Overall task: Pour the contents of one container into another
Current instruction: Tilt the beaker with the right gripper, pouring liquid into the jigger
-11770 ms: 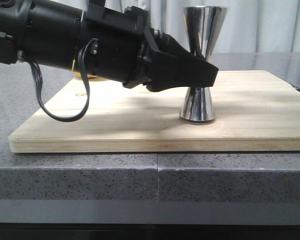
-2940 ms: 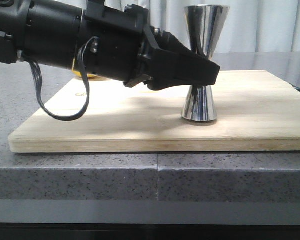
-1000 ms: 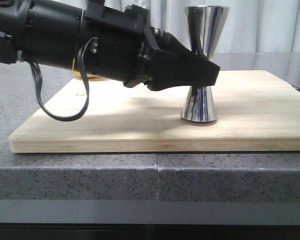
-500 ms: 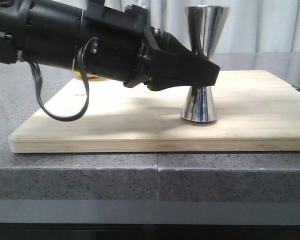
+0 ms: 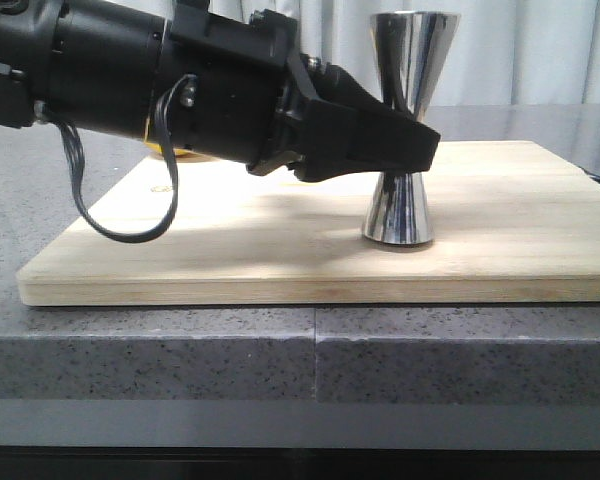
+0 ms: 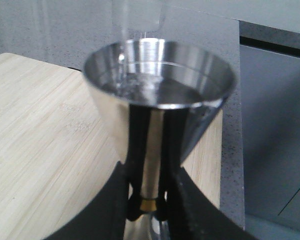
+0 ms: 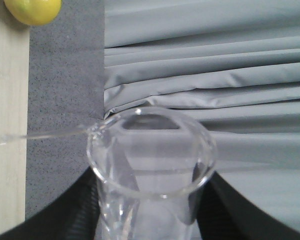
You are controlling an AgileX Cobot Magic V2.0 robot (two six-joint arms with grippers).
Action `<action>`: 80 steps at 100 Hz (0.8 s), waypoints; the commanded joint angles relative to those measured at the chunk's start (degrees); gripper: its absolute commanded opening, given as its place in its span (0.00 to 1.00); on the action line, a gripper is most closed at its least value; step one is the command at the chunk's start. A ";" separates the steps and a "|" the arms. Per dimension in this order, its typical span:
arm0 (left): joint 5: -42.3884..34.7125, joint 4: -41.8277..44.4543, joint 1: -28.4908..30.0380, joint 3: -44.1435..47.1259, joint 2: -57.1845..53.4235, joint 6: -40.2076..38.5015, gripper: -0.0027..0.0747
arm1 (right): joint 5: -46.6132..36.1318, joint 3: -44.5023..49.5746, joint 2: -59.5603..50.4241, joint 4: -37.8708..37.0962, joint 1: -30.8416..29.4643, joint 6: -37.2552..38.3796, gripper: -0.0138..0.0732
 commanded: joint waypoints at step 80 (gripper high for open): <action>-3.76 -2.69 0.01 -1.51 -3.07 -0.36 0.01 | 1.80 -2.15 -1.48 20.10 -0.11 0.33 0.43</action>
